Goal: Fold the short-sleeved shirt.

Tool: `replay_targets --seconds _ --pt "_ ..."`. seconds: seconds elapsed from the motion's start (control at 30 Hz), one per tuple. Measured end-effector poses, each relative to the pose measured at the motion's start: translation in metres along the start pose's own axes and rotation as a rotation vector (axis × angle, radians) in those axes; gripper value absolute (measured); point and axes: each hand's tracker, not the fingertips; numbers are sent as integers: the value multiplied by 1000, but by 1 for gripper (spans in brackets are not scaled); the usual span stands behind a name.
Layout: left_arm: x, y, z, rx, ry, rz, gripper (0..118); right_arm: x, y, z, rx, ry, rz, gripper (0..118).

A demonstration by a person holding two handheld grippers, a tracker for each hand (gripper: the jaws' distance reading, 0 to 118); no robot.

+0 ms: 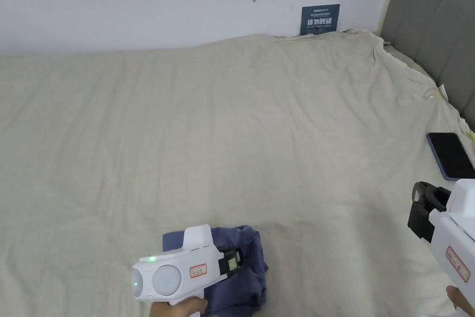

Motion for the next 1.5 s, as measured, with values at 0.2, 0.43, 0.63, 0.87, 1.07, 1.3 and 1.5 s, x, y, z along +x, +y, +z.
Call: replay_targets --seconds 0.2,0.43,0.63,0.87,1.07,1.3,1.5 --pt "15 -14 -29 -47 6 -4 0 7 -3 -1 -10 -18 -4 0" --pt "34 -25 -52 -77 -3 -35 0 10 -3 0 -18 -29 -10 0" --pt "40 -27 -56 -86 -9 -40 0 11 -3 1 -15 -31 -11 0" --pt "49 -10 -21 -22 -55 -68 0 11 3 5 0 -28 -5 0" --pt "55 30 45 129 -82 -126 0 -1 15 10 37 -6 8 0" --pt "43 73 125 338 -9 -179 0 -28 35 13 98 51 26 0" --pt "27 88 183 540 117 -220 0 -53 50 11 149 99 41 0"
